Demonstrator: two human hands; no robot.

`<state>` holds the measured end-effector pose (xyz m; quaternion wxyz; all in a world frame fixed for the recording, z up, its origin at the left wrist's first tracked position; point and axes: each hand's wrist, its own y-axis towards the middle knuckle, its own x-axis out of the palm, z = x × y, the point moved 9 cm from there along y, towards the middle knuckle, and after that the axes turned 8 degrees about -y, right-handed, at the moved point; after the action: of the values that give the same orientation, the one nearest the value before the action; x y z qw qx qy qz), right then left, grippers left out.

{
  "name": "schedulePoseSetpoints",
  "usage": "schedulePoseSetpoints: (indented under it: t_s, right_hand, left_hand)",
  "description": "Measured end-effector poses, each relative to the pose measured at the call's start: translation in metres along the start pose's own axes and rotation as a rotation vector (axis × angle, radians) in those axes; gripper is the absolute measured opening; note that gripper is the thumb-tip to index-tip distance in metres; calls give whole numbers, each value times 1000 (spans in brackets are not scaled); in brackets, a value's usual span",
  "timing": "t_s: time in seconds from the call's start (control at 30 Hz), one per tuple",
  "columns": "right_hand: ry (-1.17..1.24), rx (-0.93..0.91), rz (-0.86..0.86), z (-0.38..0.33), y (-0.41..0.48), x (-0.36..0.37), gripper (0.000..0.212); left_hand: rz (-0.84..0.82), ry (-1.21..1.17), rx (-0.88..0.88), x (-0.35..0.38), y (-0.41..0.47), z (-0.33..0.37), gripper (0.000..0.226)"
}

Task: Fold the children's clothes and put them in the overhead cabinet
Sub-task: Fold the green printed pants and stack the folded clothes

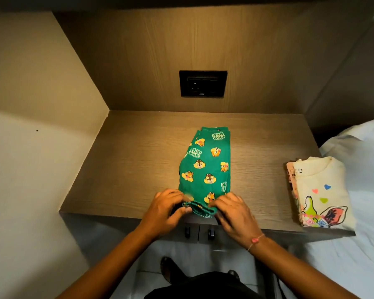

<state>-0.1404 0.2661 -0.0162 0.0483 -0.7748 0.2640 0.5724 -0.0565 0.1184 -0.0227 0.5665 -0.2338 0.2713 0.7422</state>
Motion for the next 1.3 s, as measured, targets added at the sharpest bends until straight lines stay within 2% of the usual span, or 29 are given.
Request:
schedulePoseSetpoints:
  t_s: [0.13,0.2,0.27,0.47,0.6,0.77,0.83,0.9,1.0,1.17,1.23,1.3]
  right_hand:
    - [536,367,64,20,-17,-10,16]
    - [779,463,119,22,-17,-22,20]
    - [893,495,154,26,-8,-35,22]
    - [627,631,177,77,51,-45,13]
    - [505,748,61,105,92,-13,12]
    - [318,822,97,118,86,-16,30]
    - [207,787,24,115,70,-14,44]
    - [98,766,-105,107,56,-3,63]
    - [-65,760,-176,94,54,10,67]
    - [-53,830,-114,86,61,14,51]
    - [11,833,-113,84,59,16,45]
    - [226,846,-40,82,57,15,31]
  left_hand:
    - [101,-484,-194,-6,-9,2,23]
    - [151,-609,-227,-12,-6,7,25]
    - [177,-710,-250,-19,7,12,25]
    - [153,-578,-431,-34,84,-4,15]
    - [77,-450,-625,-20,129,-42,18]
    - [131,-22,-709,-31,123,-59,51]
    - [110,135,-716,-31,101,-60,62]
    - [47,190,-729,-18,83,-58,63]
    - [75,206,-704,-2,80,-48,49]
    - [134,3,-831,4,88,-54,23]
    - [172,-135,-799,5,87,-55,18]
    - [252,-326,-714,2,87,-51,15]
